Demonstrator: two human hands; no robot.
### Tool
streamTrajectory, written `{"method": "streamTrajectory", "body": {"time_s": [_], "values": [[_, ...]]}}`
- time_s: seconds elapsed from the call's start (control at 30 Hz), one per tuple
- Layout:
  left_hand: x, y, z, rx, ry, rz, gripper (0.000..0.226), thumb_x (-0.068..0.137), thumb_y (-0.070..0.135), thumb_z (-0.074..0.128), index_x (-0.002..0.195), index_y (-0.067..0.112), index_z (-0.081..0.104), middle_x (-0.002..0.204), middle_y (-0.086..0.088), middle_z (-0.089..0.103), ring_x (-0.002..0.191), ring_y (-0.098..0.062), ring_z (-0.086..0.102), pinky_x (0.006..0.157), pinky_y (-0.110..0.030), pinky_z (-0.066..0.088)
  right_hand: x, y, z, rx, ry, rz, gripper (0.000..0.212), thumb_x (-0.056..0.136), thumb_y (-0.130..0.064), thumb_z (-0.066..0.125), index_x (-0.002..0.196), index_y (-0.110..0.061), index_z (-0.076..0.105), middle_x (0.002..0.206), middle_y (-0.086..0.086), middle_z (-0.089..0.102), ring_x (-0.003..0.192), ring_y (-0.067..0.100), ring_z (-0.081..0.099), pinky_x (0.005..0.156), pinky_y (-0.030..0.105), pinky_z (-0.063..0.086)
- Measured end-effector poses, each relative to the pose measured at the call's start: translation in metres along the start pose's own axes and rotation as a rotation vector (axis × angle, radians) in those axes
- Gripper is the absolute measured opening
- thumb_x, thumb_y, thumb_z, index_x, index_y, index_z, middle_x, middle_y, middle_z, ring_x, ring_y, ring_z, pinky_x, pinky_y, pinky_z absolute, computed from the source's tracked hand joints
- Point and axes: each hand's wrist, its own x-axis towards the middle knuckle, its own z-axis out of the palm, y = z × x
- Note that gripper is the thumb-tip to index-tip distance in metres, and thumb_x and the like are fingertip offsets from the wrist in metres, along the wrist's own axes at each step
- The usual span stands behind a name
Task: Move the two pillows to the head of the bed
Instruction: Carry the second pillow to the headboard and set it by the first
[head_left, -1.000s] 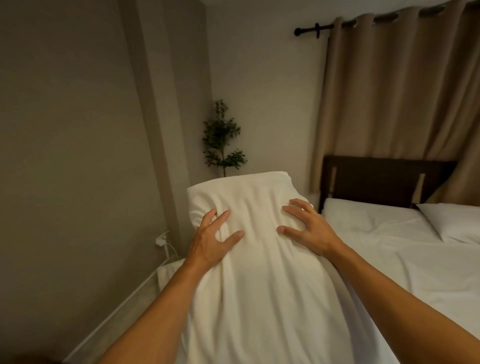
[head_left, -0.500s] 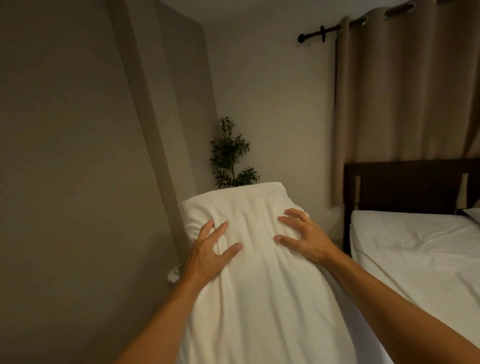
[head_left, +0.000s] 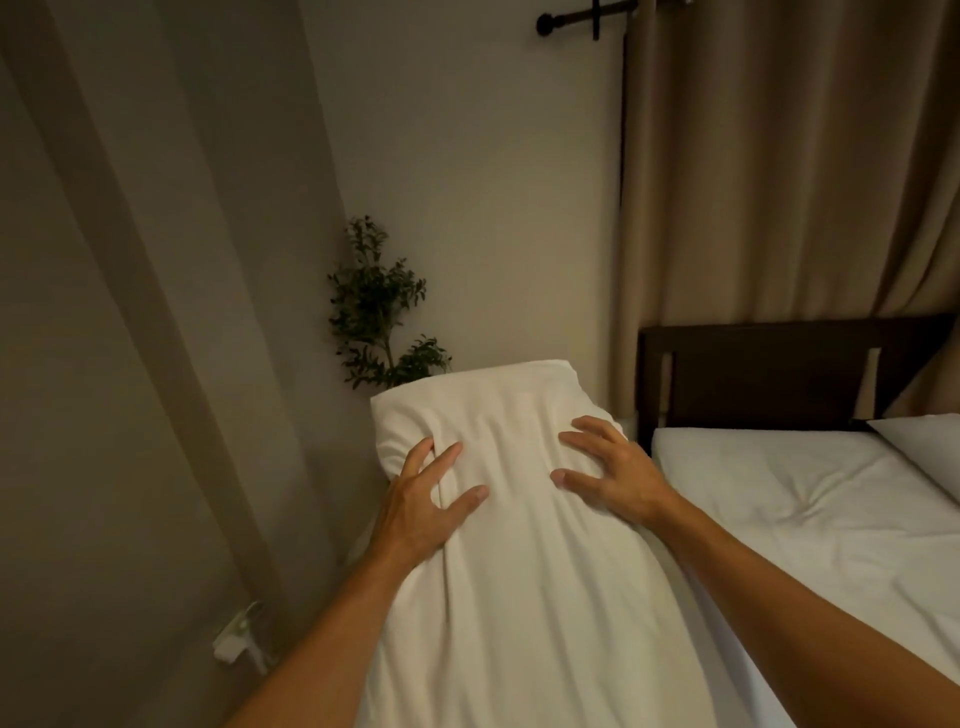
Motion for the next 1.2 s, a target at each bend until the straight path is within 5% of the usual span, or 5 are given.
{"method": "streamTrajectory", "body": {"time_s": [0.17,0.37,0.67,1.03,1.2], "values": [[0.106,-0.025,0.045,-0.077,-0.078,0.093,0.085,0.066,0.084,0.052,0.141,0.045,0.043,0.159,0.009,0.021,0.143,-0.014,0.026,0.113,-0.034,0.031,0.066,0.049,-0.002,-0.070,0.074,0.083,0.075,0.067,-0.081,0.058,0.133,-0.045,0.055,0.150,-0.025,0.033,0.136,0.011,0.039,0.113,0.041,0.034],[0.230,-0.031,0.097,-0.117,-0.176,0.236,0.070,0.078,0.066,0.062,0.141,0.042,0.045,0.159,0.008,0.022,0.142,-0.015,0.029,0.110,-0.029,0.030,0.130,0.084,-0.026,-0.135,0.191,0.204,0.078,0.067,-0.079,0.059,0.134,-0.038,0.057,0.150,-0.020,0.036,0.135,0.007,0.039,0.110,0.031,0.033],[0.369,-0.002,0.209,-0.211,-0.315,0.403,0.080,0.070,0.080,0.053,0.140,0.043,0.046,0.158,0.007,0.025,0.142,-0.014,0.030,0.109,-0.028,0.031,0.188,0.175,-0.075,-0.204,0.358,0.384,0.080,0.064,-0.084,0.057,0.131,-0.040,0.059,0.149,-0.021,0.037,0.135,0.012,0.040,0.115,0.039,0.032],[0.529,0.056,0.372,-0.191,-0.434,0.491,0.071,0.076,0.071,0.060,0.140,0.040,0.047,0.157,0.007,0.026,0.141,-0.012,0.031,0.109,-0.025,0.030,0.277,0.338,-0.152,-0.195,0.373,0.524,0.066,0.077,-0.072,0.062,0.135,-0.040,0.055,0.152,-0.016,0.035,0.138,0.014,0.038,0.116,0.040,0.030],[0.583,0.080,0.437,-0.218,-0.502,0.533,0.079,0.071,0.078,0.055,0.139,0.038,0.049,0.156,0.006,0.028,0.141,-0.013,0.031,0.111,-0.026,0.028,0.300,0.398,-0.176,-0.191,0.418,0.593,0.079,0.069,-0.082,0.054,0.136,-0.040,0.055,0.152,-0.017,0.035,0.139,0.014,0.037,0.117,0.042,0.029]]}}
